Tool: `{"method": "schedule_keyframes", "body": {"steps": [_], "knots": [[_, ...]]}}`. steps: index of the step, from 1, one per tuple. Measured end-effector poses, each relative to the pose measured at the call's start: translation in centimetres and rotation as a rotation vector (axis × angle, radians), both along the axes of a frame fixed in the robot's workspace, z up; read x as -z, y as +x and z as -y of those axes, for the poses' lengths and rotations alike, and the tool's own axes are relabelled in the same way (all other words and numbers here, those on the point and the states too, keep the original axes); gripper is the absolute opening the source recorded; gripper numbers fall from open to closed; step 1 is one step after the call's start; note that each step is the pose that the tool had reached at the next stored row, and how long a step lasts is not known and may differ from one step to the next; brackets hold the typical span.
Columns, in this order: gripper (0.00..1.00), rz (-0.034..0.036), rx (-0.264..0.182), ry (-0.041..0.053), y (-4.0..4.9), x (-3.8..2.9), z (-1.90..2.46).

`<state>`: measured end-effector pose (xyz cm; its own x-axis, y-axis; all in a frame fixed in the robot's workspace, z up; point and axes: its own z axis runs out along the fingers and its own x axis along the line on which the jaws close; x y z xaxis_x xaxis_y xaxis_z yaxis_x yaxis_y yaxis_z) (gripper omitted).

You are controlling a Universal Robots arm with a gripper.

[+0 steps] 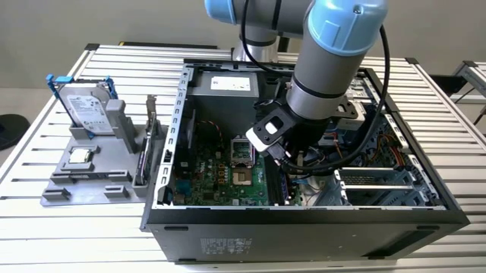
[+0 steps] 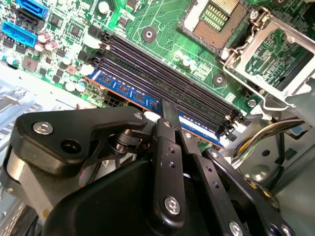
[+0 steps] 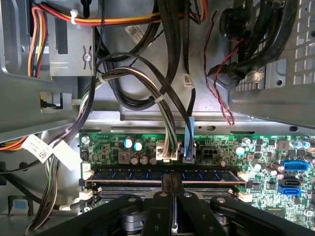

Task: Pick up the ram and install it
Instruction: 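Press down the ram until it locks into place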

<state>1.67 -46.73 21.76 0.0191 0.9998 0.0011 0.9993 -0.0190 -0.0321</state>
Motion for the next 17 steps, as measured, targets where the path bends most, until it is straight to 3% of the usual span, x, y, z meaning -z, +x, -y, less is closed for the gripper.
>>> {"method": "schedule_keyframes", "body": {"steps": [17], "knots": [[0.00, -0.0004, 0.000, -0.0015, 0.00, 0.10, -0.02]]}}
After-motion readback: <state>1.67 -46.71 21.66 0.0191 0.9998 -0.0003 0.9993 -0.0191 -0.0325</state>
